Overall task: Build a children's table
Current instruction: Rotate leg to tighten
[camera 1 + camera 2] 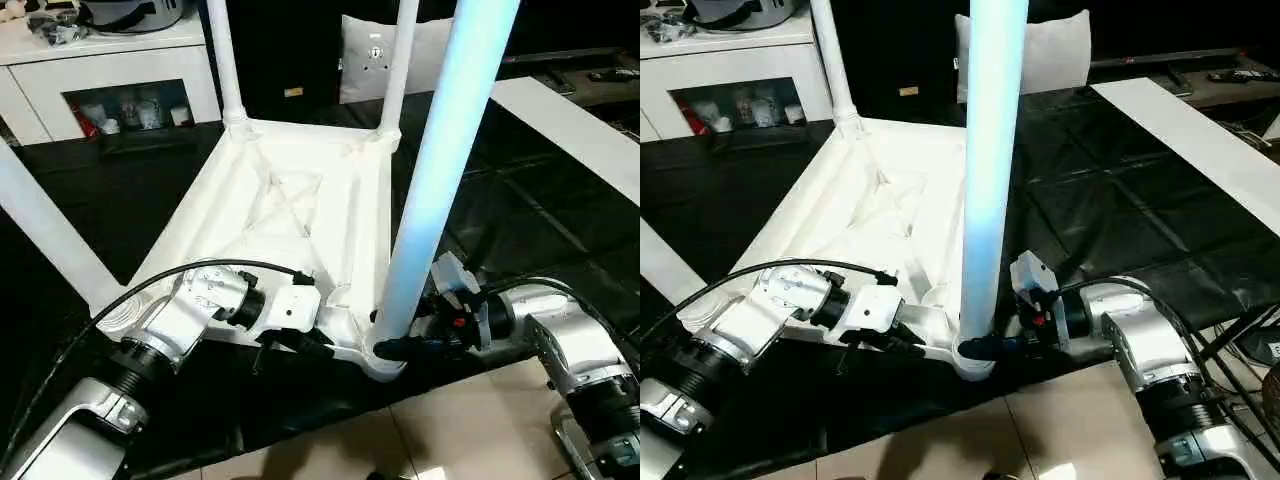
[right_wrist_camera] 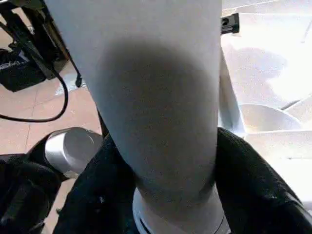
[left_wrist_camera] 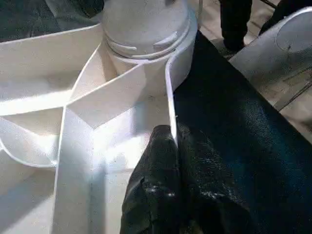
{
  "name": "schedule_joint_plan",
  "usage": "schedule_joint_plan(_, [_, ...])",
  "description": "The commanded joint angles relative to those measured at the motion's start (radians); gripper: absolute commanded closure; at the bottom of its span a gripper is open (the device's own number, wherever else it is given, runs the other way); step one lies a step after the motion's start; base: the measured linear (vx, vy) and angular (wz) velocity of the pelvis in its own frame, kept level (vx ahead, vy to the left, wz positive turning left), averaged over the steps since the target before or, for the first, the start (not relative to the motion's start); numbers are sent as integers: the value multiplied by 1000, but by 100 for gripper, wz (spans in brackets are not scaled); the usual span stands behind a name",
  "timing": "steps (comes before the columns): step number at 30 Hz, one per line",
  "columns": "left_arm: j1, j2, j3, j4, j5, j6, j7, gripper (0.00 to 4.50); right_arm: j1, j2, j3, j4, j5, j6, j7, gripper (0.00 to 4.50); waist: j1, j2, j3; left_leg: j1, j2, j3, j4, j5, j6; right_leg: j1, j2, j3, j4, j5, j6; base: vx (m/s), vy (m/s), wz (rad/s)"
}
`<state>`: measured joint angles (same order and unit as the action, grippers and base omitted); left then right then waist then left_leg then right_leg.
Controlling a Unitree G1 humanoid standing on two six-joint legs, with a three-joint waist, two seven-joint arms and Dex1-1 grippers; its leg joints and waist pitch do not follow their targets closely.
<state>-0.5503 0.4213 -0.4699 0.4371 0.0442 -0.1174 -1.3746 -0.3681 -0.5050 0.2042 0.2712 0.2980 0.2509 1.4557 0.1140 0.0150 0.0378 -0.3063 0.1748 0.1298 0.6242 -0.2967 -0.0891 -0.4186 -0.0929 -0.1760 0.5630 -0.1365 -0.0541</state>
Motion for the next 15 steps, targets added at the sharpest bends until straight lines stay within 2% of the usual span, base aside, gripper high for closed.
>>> schedule_joint_plan(1, [4, -14, -33, -15, 12, 16, -12, 450, 8, 6, -7, -23, 37, 35, -13, 243, -5, -10, -68, -29, 52, 4, -69, 162, 111, 80, -75, 71, -53, -342, -59, 0, 0, 0])
schedule_joint_plan(2, [5, -17, -25, -15, 12, 34, 3, 450, 12, 10, -12, -29, 41, 44, -27, 244, -6, -12, -67, -29, 51, 5, -70, 154, 107, 80, -73, 71, -55, -355, -52, 0, 0, 0])
schedule_joint_plan(3, [16, -22, -5, -31, 5, 88, 35, 450, 15, 38, -32, -37, 34, 78, -105, 244, -6, -5, -66, -28, 49, 5, -72, 144, 99, 80, -73, 70, -57, -372, -47, 0, 0, 0])
schedule_joint_plan(4, [29, -26, 11, -52, 0, 138, 66, 450, 12, 74, -52, -35, 16, 115, -207, 244, -8, -7, -67, -29, 52, 5, -73, 144, 89, 82, -74, 71, -55, -365, -47, 0, 0, 0])
schedule_joint_plan(5, [32, -27, 15, -58, -1, 151, 73, 450, 11, 84, -57, -35, 11, 125, -234, 244, -13, -7, -62, -30, 48, 6, -75, 122, 75, 79, -72, 67, -66, -401, -34, 0, 0, 0])
schedule_joint_plan(6, [32, -27, 15, -58, -1, 151, 73, 450, 11, 84, -57, -35, 11, 125, -234, 244, -18, -11, -60, -30, 36, 10, -75, 82, 61, 82, -68, 61, -79, -465, 1, 0, 0, 0])
schedule_joint_plan(8, [41, -33, 25, -74, -2, 187, 99, 450, 8, 114, -71, -29, -4, 130, -305, 244, -29, -11, -55, -28, 29, 12, -75, 32, 54, 79, -65, 52, -94, -538, 40, 0, 0, 0])
schedule_joint_plan(9, [53, -51, 41, -99, -4, 238, 146, 450, 1, 161, -87, -17, -27, 136, -406, 244, -40, -7, -54, -34, 29, 11, -75, 17, 44, 80, -65, 46, -99, -556, 57, 0, 0, 0])
schedule_joint_plan(10, [62, -70, 54, -122, -5, 282, 189, 450, -7, 203, -102, -3, -47, 144, -500, 244, -47, -8, -54, -35, 26, 10, -73, 7, 40, 81, -62, 41, -103, -566, 71, 0, 0, 0])
schedule_joint_plan(11, [69, -97, 68, -142, 1, 328, 245, 450, -23, 252, -111, 22, -90, 144, -624, 244, -64, -6, -55, -37, 26, 8, -73, -5, 32, 82, -60, 32, -108, -568, 86, 0, 0, 0])
schedule_joint_plan(12, [69, -97, 68, -142, 1, 328, 245, 450, -23, 252, -111, 22, -90, 144, -624, 244, -74, -4, -55, -37, 28, 7, -72, -13, 26, 82, -60, 28, -110, -566, 89, 0, 0, 0])
schedule_joint_plan(13, [71, -138, 84, -160, 10, 380, 316, 450, -50, 316, -132, 65, -119, 166, -785, 244, -92, -4, -56, -44, 21, 4, -68, -40, 32, 89, -56, 15, -117, -579, 116, 0, 0, 0])
schedule_joint_plan(14, [71, -151, 88, -165, 13, 396, 339, 450, -59, 336, -139, 79, -129, 173, -835, 244, -99, 0, -59, -41, 26, 4, -69, -38, 26, 89, -59, 16, -114, -564, 110, 0, 0, 0])
schedule_joint_plan(15, [65, -199, 100, -172, 24, 439, 407, 450, -89, 387, -156, 131, -146, 170, -953, 244, -133, 17, -56, -34, 35, 1, -68, -78, 31, 90, -60, -9, -135, -565, 105, 0, 0, 0])
